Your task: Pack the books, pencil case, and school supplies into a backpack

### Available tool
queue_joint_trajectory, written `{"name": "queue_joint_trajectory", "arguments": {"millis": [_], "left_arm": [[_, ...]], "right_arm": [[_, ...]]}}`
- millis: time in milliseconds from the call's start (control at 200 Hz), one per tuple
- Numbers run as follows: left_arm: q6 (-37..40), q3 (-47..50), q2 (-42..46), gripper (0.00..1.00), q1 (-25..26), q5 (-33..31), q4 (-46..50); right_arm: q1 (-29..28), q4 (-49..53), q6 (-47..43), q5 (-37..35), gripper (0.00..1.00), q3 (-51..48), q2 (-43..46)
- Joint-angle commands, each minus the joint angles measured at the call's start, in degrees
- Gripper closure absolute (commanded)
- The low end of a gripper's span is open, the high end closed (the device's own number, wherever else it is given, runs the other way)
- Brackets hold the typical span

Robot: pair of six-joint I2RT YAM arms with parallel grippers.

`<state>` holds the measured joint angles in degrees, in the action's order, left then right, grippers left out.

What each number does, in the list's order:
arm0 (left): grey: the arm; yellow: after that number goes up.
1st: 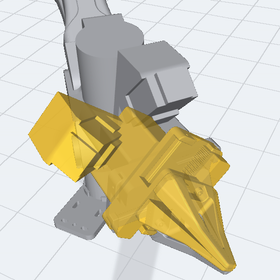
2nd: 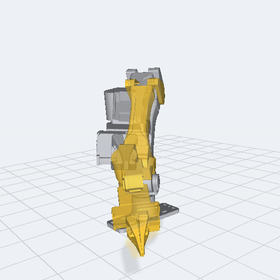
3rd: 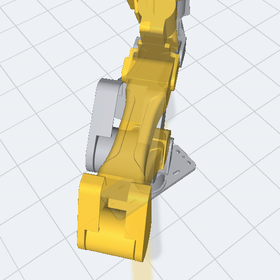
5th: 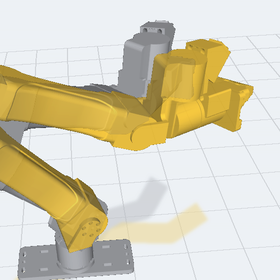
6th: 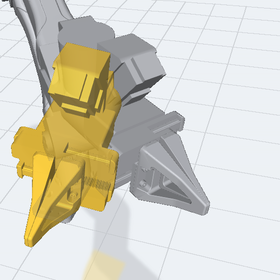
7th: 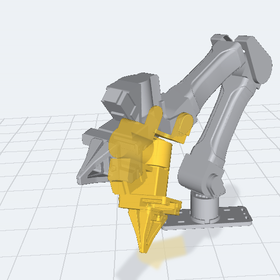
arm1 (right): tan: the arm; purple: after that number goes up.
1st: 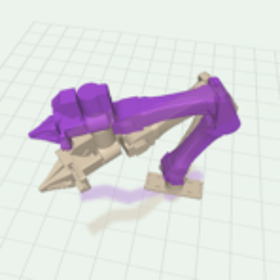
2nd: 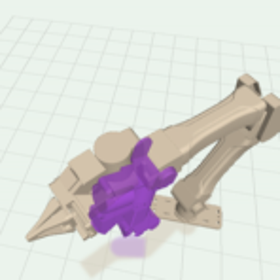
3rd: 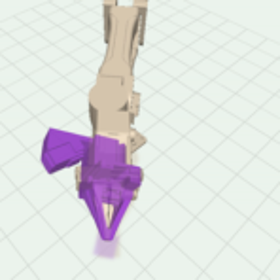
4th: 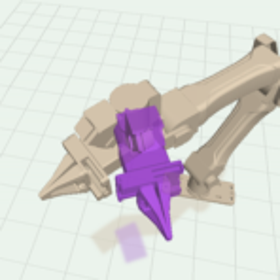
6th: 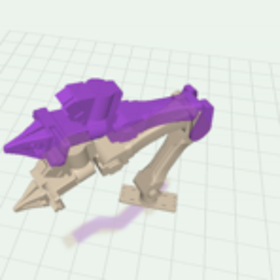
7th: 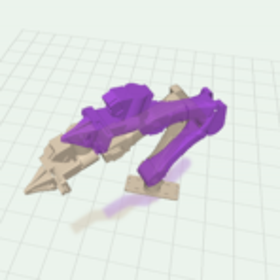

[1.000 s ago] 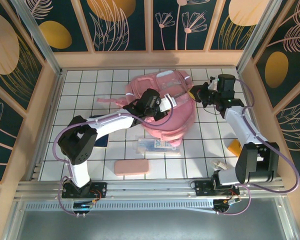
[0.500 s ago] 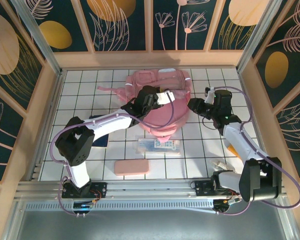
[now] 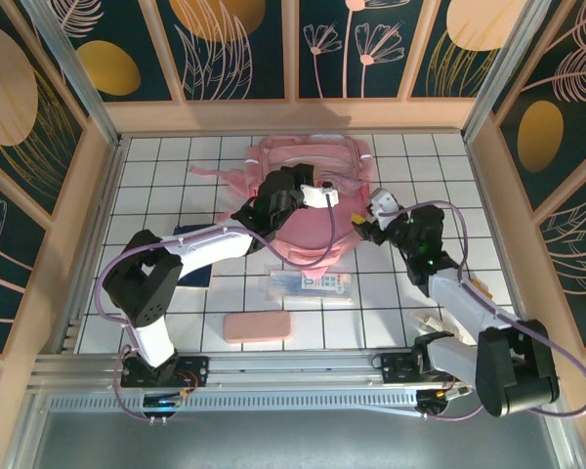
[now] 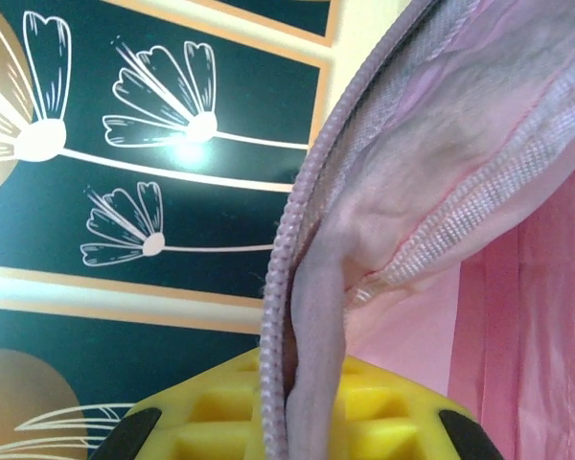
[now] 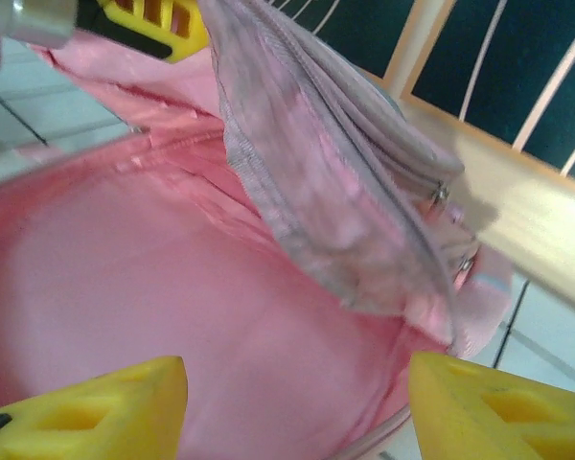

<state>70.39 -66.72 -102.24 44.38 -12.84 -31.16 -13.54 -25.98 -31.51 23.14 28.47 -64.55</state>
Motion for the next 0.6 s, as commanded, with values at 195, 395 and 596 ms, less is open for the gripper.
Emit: {"name": "queue_joint_trajectory", "arguments": {"millis": [195,395,596], "left_arm": [[5.6,1.0,5.7,1.00,0.2,5.1,-10.0],[3.1,1.4,6.2,1.00,0.1,5.7,-10.1],[-0.1,0.8,6.0,0.96,0.1,4.5,-6.5]], "right_arm": [[1.1,13.9,-33.1,5.8,0.24,15.0,-10.3],[1.0,14.1,-36.3,4.2,0.35,20.0,-17.7],[1.0,1.0,-28.4,2.0,0.85,18.9,-18.5]]}}
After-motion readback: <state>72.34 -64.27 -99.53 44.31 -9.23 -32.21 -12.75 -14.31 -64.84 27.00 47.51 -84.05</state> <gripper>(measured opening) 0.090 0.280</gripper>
